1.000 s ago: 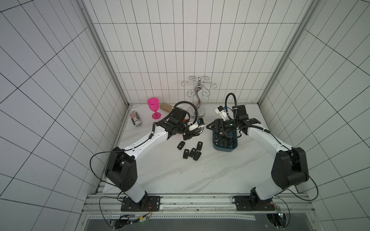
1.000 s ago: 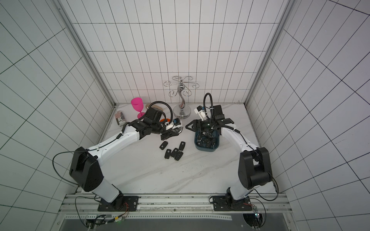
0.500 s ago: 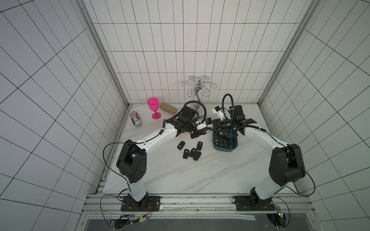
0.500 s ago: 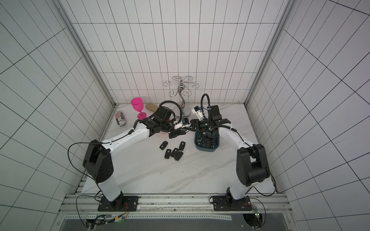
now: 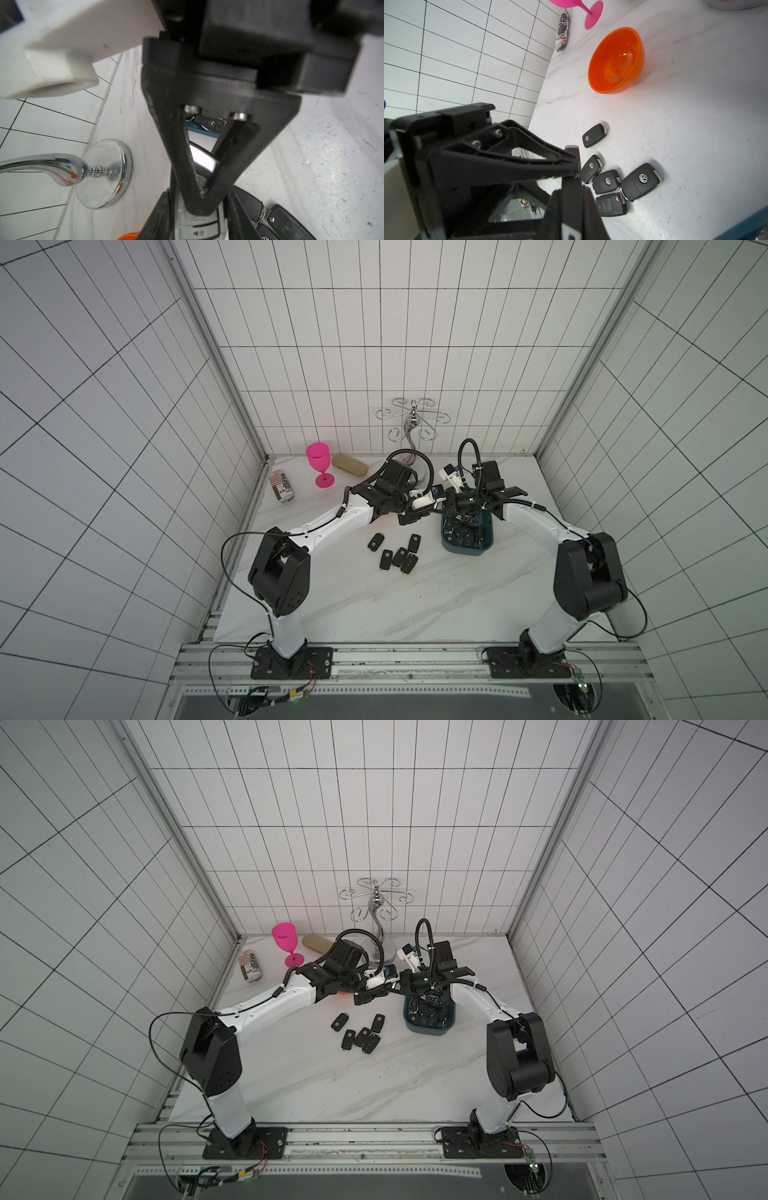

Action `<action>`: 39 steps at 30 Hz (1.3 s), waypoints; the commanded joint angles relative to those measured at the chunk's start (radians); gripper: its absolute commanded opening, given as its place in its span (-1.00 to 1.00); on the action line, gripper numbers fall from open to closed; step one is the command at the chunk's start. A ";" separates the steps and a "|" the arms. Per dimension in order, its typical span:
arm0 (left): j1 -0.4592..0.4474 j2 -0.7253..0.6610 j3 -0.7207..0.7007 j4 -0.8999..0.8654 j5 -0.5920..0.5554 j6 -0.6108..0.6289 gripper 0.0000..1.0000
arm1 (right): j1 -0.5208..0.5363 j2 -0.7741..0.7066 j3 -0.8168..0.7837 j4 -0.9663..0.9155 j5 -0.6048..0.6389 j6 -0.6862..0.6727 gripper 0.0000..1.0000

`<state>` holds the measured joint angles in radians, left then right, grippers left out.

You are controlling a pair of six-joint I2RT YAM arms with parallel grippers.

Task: Place the car key into the storage box
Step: Place the car key in the storage box.

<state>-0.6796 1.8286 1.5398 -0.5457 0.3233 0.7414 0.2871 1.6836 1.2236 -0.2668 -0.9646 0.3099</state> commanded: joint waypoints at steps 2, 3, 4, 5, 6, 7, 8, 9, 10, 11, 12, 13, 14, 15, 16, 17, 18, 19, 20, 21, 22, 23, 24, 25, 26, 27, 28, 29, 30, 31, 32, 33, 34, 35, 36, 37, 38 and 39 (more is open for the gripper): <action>-0.033 0.037 0.044 0.062 -0.038 -0.023 0.33 | 0.024 -0.018 0.000 -0.032 -0.044 -0.080 -1.00; -0.034 0.036 0.042 0.065 -0.044 -0.037 0.53 | 0.020 -0.029 -0.001 -0.044 -0.025 -0.100 -1.00; -0.034 0.034 0.036 0.065 -0.051 -0.046 0.93 | 0.016 -0.041 0.002 -0.066 0.008 -0.127 -1.00; -0.034 0.027 0.030 0.063 -0.056 -0.046 0.97 | 0.009 -0.049 0.009 -0.101 0.050 -0.164 -1.00; -0.034 0.017 0.022 0.062 -0.067 -0.049 0.97 | 0.000 -0.057 0.015 -0.125 0.091 -0.190 -1.00; -0.034 0.004 0.009 0.068 -0.087 -0.063 0.97 | -0.014 -0.063 0.020 -0.149 0.141 -0.216 -1.00; -0.033 -0.011 -0.003 0.072 -0.104 -0.074 0.97 | -0.032 -0.069 0.023 -0.166 0.187 -0.237 -1.00; -0.031 -0.026 -0.014 0.070 -0.116 -0.074 0.97 | -0.051 -0.075 0.017 -0.168 0.210 -0.247 -1.00; -0.029 -0.043 -0.030 0.071 -0.128 -0.076 0.97 | -0.074 -0.082 0.009 -0.171 0.243 -0.259 -1.00; -0.026 -0.061 -0.051 0.075 -0.144 -0.077 0.97 | -0.089 -0.091 0.001 -0.180 0.303 -0.282 -1.00; -0.021 -0.077 -0.069 0.077 -0.156 -0.081 0.97 | -0.100 -0.102 -0.011 -0.182 0.355 -0.304 -1.00; -0.014 -0.092 -0.088 0.076 -0.162 -0.087 0.97 | -0.112 -0.113 -0.024 -0.188 0.415 -0.329 -1.00; -0.002 -0.108 -0.107 0.070 -0.165 -0.095 0.97 | -0.118 -0.128 -0.039 -0.192 0.476 -0.360 -1.00; 0.011 -0.121 -0.124 0.058 -0.163 -0.100 0.97 | -0.120 -0.139 -0.053 -0.199 0.538 -0.386 -1.00; 0.022 -0.130 -0.135 0.039 -0.165 -0.104 0.97 | -0.121 -0.146 -0.061 -0.207 0.579 -0.404 -1.00; 0.038 -0.138 -0.144 0.016 -0.163 -0.112 0.97 | -0.126 -0.152 -0.076 -0.210 0.601 -0.421 -1.00; 0.054 -0.146 -0.151 -0.012 -0.159 -0.125 0.97 | -0.130 -0.156 -0.087 -0.217 0.620 -0.431 -1.00; 0.071 -0.149 -0.151 -0.047 -0.153 -0.143 0.97 | -0.136 -0.156 -0.094 -0.221 0.624 -0.436 -1.00; 0.090 -0.150 -0.151 -0.079 -0.157 -0.169 0.97 | -0.142 -0.153 -0.102 -0.224 0.628 -0.439 -1.00; 0.106 -0.150 -0.151 -0.116 -0.157 -0.178 0.97 | -0.145 -0.146 -0.105 -0.228 0.625 -0.444 -1.00; 0.118 -0.152 -0.157 -0.153 -0.158 -0.175 0.97 | -0.149 -0.135 -0.104 -0.234 0.618 -0.448 -1.00; 0.128 -0.161 -0.175 -0.178 -0.160 -0.159 0.97 | -0.150 -0.123 -0.101 -0.239 0.615 -0.446 -1.00; 0.134 -0.177 -0.206 -0.184 -0.171 -0.141 0.97 | -0.152 -0.112 -0.099 -0.240 0.609 -0.444 -1.00; 0.139 -0.204 -0.260 -0.164 -0.189 -0.120 0.97 | -0.151 -0.096 -0.096 -0.243 0.602 -0.443 -1.00; 0.140 -0.233 -0.318 -0.136 -0.208 -0.098 0.97 | -0.152 -0.080 -0.088 -0.248 0.591 -0.441 -1.00; 0.140 -0.258 -0.368 -0.115 -0.219 -0.075 0.97 | -0.152 -0.069 -0.085 -0.251 0.583 -0.438 -1.00; 0.140 -0.281 -0.415 -0.096 -0.228 -0.050 0.97 | -0.152 -0.054 -0.080 -0.252 0.572 -0.434 -1.00; 0.141 -0.298 -0.457 -0.082 -0.240 -0.038 0.97 | -0.152 -0.042 -0.075 -0.251 0.565 -0.430 -1.00; 0.140 -0.308 -0.485 -0.080 -0.242 -0.026 0.97 | -0.151 -0.032 -0.071 -0.249 0.560 -0.428 -1.00; 0.142 -0.317 -0.514 -0.072 -0.240 -0.017 0.97 | -0.149 -0.021 -0.067 -0.250 0.557 -0.426 -1.00; 0.142 -0.323 -0.539 -0.057 -0.241 -0.014 0.97 | -0.150 -0.012 -0.063 -0.249 0.555 -0.425 -1.00; 0.143 -0.323 -0.553 -0.046 -0.243 -0.016 0.97 | -0.150 -0.004 -0.060 -0.249 0.555 -0.425 -1.00; 0.144 -0.316 -0.560 -0.035 -0.248 -0.029 0.97 | -0.150 0.002 -0.057 -0.249 0.557 -0.425 -1.00; 0.148 -0.302 -0.556 -0.033 -0.247 -0.045 0.97 | -0.151 0.010 -0.053 -0.249 0.557 -0.423 -1.00; 0.155 -0.288 -0.547 -0.031 -0.241 -0.064 0.97 | -0.149 0.015 -0.050 -0.249 0.558 -0.422 -1.00; 0.169 -0.271 -0.538 -0.028 -0.221 -0.083 0.97 | -0.148 0.021 -0.049 -0.250 0.556 -0.422 -1.00; 0.181 -0.259 -0.534 -0.014 -0.199 -0.104 0.97 | -0.146 0.027 -0.046 -0.249 0.558 -0.422 -1.00; 0.194 -0.250 -0.531 0.001 -0.184 -0.124 0.97 | -0.144 0.030 -0.045 -0.249 0.559 -0.422 -1.00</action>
<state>-0.5152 1.5509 0.9863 -0.6128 0.1043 0.6655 0.1440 1.6989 1.1416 -0.5049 -0.3843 -0.0948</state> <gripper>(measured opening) 0.984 0.145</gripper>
